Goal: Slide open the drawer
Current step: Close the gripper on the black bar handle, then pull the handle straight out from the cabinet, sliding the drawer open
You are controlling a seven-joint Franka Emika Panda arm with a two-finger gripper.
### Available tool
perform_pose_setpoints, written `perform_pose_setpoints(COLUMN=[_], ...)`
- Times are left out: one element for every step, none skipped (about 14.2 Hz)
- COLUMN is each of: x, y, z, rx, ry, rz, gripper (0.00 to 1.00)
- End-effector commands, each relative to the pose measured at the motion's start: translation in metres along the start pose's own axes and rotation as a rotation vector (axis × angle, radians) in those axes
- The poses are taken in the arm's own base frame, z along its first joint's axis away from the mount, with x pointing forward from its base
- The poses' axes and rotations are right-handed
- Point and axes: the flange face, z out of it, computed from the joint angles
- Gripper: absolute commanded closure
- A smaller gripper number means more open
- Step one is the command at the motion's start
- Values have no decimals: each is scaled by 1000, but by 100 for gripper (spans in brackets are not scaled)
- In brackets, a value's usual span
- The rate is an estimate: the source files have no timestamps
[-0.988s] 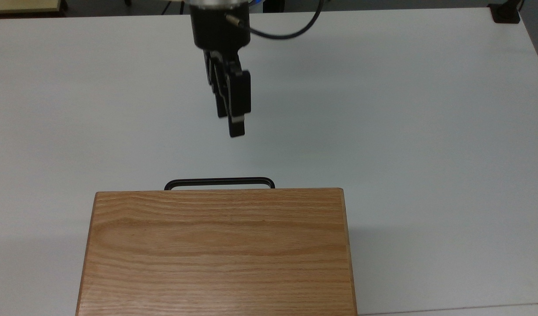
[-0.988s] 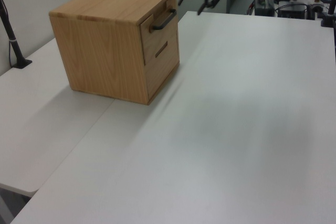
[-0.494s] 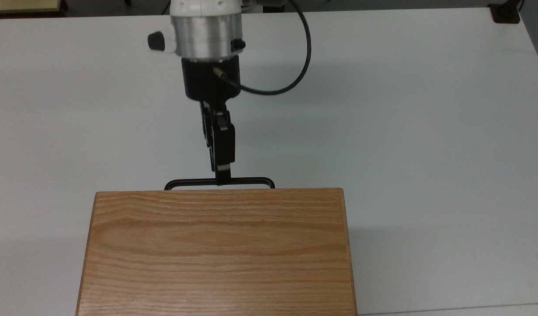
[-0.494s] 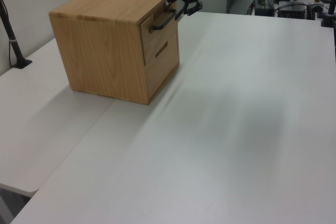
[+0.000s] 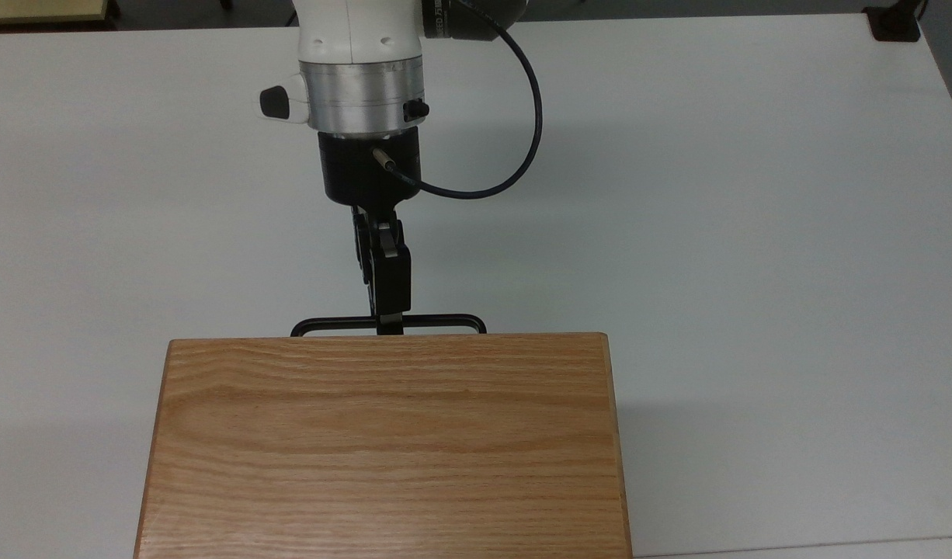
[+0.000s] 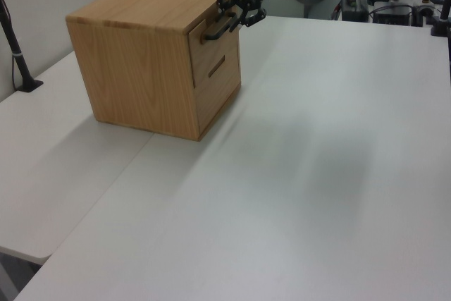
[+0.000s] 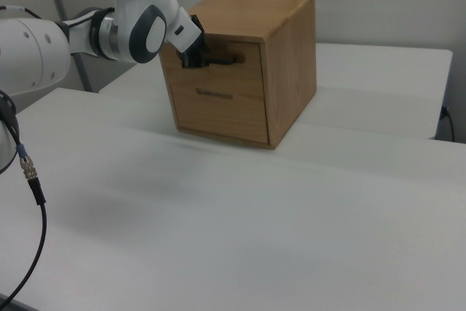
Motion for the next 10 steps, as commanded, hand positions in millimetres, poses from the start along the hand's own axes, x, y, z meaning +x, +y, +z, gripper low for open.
perform_pose_setpoints(x=[-3, -4, -5, -5, -4, -2, -4, -8, -11, -15], y=[5, 6, 5, 5, 7, 7, 11, 13, 16, 23], z=[7, 8, 7, 5, 3, -5, -13, -23, -36, -50], rx=[-7, -9, -9, -8, -14, -11, -16, -17, -17, -36], ry=[-16, -16, -16, -15, -16, -13, -14, -20, -24, -34], rz=[11, 10, 5, 4, 4, 3, -7, -24, -42, -61], gripper=[100, 100, 100, 100, 100, 100, 100, 100, 100, 100])
